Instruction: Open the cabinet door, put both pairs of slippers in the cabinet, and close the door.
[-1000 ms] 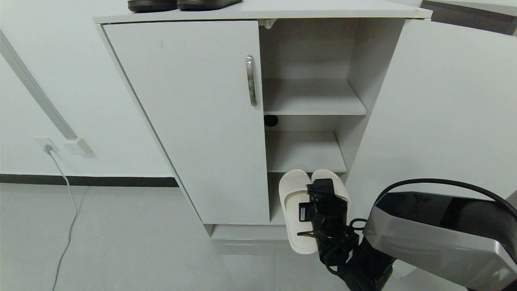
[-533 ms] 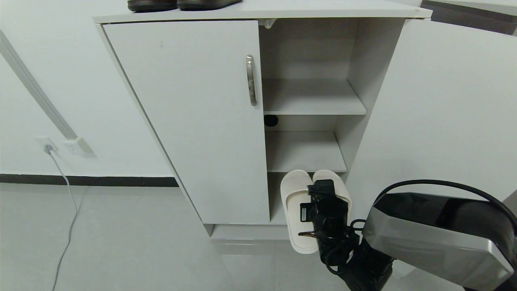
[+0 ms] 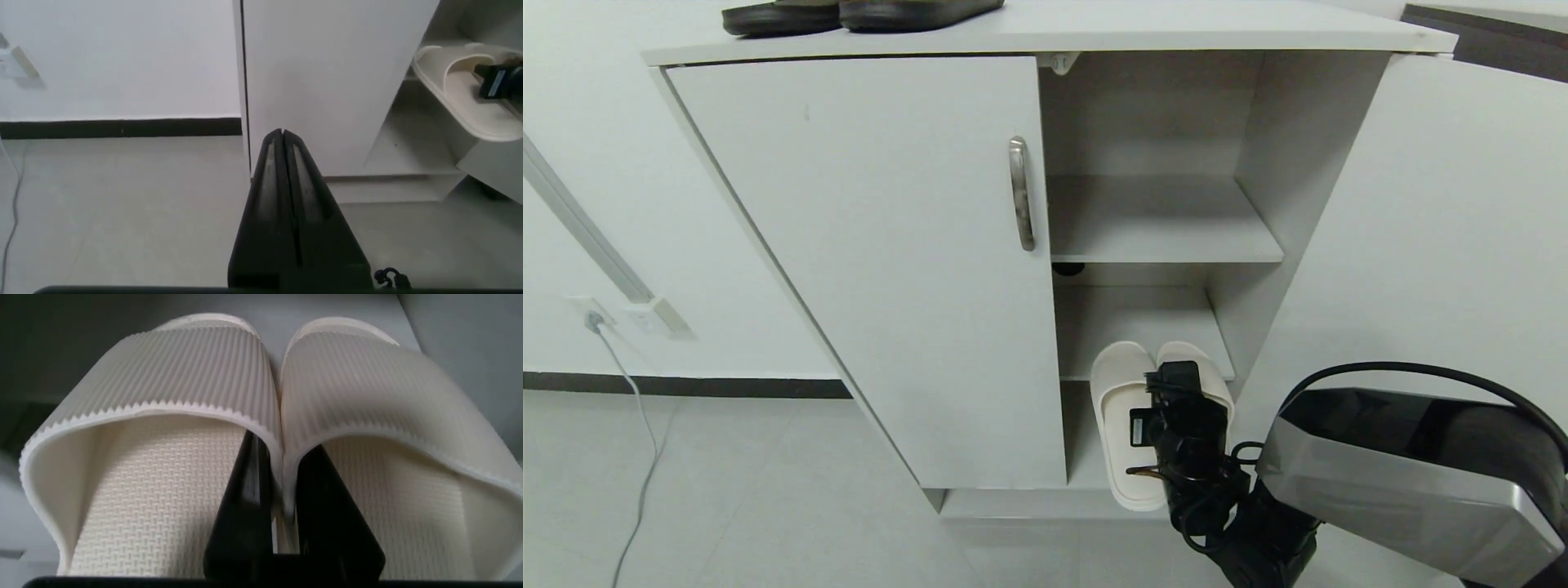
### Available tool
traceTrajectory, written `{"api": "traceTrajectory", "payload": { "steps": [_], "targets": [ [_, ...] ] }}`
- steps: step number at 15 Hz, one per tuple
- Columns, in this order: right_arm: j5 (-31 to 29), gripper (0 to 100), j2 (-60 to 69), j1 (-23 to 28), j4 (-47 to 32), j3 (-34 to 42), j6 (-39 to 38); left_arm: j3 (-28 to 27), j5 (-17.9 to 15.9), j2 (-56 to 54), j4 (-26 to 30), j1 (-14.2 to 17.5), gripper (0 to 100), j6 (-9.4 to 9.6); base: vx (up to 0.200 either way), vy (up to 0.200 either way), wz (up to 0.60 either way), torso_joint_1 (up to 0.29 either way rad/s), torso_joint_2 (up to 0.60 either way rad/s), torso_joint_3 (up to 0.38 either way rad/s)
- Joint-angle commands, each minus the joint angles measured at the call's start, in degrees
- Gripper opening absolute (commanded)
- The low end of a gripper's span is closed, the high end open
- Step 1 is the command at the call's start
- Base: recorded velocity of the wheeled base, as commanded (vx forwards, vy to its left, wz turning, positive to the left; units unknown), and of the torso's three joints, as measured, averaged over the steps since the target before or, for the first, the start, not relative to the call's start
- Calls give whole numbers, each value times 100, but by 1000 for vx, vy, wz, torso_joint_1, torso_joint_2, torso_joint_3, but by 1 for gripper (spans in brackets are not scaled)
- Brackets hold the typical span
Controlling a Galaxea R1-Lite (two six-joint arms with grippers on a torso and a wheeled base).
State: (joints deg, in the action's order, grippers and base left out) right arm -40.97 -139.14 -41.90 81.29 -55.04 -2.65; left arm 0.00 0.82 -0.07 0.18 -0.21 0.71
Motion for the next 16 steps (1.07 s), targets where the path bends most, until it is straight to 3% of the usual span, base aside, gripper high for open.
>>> {"api": "traceTrajectory", "payload": {
  "steps": [1,3,12,16],
  "targets": [
    [2,0,36,-2,1,2,1,0,6,7,-1,3,0,0,200,0,0,2,2,2],
    [2,0,28,-2,1,2,1,0,6,7,-9,3,0,-9,200,0,0,2,0,2],
    [37,0,-183,156,-87,-358,10,0,6,7,-9,3,0,-53,0,0,0,0,0,0],
    [107,0,-262,349,-1097,-1281,10,0,15,7,-9,3,0,-53,0,0,0,0,0,0]
  ]
}}
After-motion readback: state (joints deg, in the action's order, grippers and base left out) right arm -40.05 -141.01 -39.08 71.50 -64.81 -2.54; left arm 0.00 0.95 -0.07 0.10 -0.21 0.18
